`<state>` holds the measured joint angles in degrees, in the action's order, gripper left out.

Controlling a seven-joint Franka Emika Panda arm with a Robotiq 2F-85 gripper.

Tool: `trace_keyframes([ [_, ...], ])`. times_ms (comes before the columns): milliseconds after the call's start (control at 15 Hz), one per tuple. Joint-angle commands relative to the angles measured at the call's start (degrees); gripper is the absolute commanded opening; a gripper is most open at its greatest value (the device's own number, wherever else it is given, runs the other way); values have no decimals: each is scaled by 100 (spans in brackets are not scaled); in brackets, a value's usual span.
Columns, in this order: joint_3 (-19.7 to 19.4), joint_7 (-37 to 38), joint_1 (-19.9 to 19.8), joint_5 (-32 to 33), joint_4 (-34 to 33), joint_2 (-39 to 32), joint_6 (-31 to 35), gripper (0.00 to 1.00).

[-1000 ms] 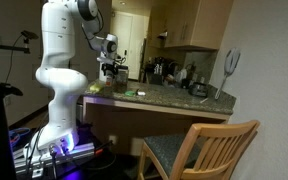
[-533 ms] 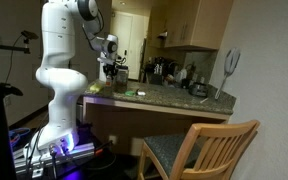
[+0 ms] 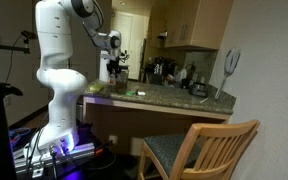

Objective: Put the bottle on top of the green object

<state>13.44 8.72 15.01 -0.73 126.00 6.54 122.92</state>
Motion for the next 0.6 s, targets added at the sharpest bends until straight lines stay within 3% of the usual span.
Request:
trace_keyframes([
  [0, -120, 101, -221, 7, 93, 672, -448, 30],
  [200, -380, 237, -486, -165, 135, 962, -516, 30],
  [333, -637, -70, -486, -901, 182, 1037, -591, 30],
  [400, -441, 105, -504, -504, 38, 918, -524, 55],
  [533, -575, -1, -539, -781, 70, 957, -551, 55],
])
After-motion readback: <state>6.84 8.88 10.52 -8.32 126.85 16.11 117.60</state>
